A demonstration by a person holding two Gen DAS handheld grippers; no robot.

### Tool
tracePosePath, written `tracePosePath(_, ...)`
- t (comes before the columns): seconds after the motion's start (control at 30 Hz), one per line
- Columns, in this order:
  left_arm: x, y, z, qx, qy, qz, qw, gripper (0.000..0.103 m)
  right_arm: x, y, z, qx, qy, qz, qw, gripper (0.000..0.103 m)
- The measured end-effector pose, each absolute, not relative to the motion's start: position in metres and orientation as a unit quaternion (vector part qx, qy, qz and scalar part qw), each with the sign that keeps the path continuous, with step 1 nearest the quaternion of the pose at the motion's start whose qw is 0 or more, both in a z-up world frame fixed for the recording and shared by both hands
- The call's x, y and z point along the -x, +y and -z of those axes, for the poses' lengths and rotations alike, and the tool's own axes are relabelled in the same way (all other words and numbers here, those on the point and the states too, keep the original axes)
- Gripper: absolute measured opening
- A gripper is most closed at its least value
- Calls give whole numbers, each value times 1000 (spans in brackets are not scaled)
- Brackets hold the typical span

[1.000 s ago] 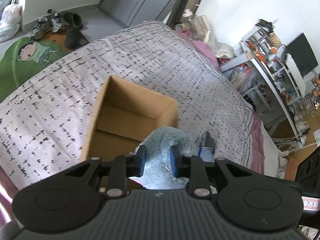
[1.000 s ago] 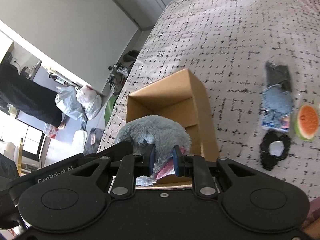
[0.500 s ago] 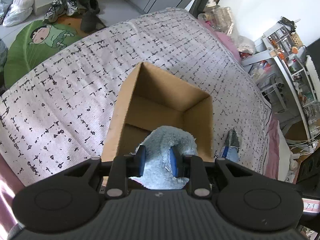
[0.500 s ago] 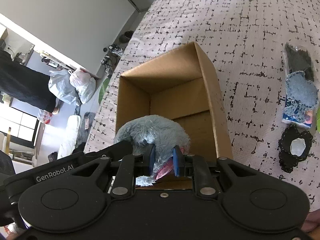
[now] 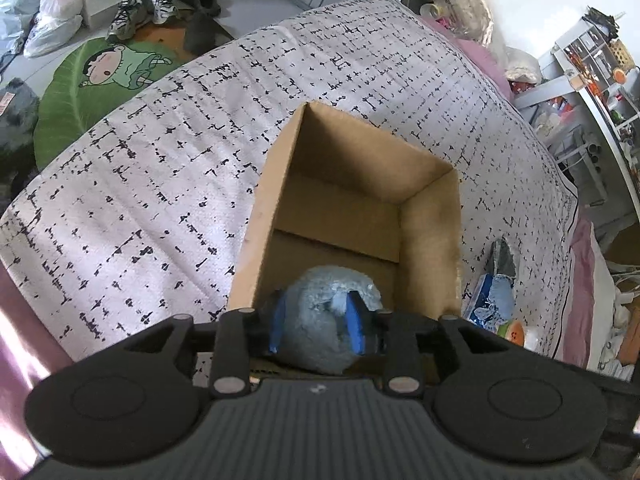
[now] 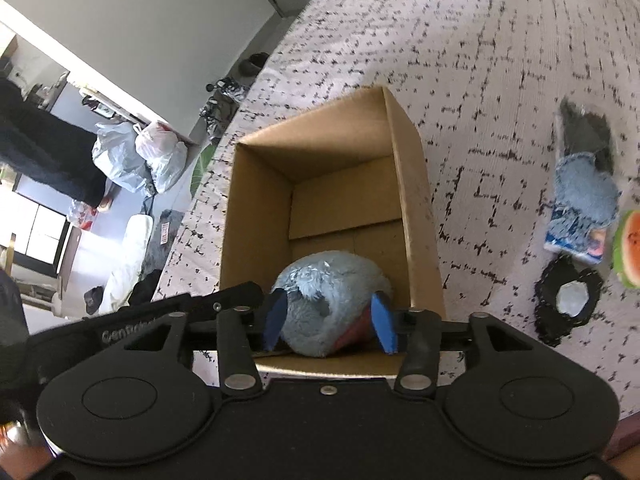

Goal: Organize soft objects
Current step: 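Carry the plush ball with the right gripper over the cardboard box, then open the right gripper to drop the plush ball into the box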

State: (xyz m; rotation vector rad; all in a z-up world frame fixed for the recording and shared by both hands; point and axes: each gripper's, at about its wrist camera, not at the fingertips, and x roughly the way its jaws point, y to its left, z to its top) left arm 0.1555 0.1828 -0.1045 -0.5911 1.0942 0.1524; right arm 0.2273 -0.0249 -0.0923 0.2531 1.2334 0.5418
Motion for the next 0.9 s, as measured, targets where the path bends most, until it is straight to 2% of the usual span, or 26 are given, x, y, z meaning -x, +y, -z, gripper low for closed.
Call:
tracePosePath(0.17,-149,178,94,281,512,-86,807,50,-218,-37,77,-99,549,-261,788,57)
tracePosePath(0.3,-145,173,87,283,510,-85,808,66,-212,-52,69,-94,532,-260,800,79)
tracePosePath(0.4,-142,165,82,279,512,-85,808,76,-207,-65,63,-89,518,-255,811,85)
tracePosePath(0.5,-141,154,77,273,512,-79,811,79,-206,-81,58,-94,510,-244,820,94)
tracePosePath(0.67,-139,134,68,253,512,-74,818,81,-204,-108,54,-102,499,-227,830,95)
tracePosePath(0.8,-141,114,62,236,510,-65,825,81,-202,-130,52,-107,490,-219,837,102)
tracePosePath(0.9,-143,98,58,223,504,-57,833,82,-202,-145,50,-108,482,-214,842,102)
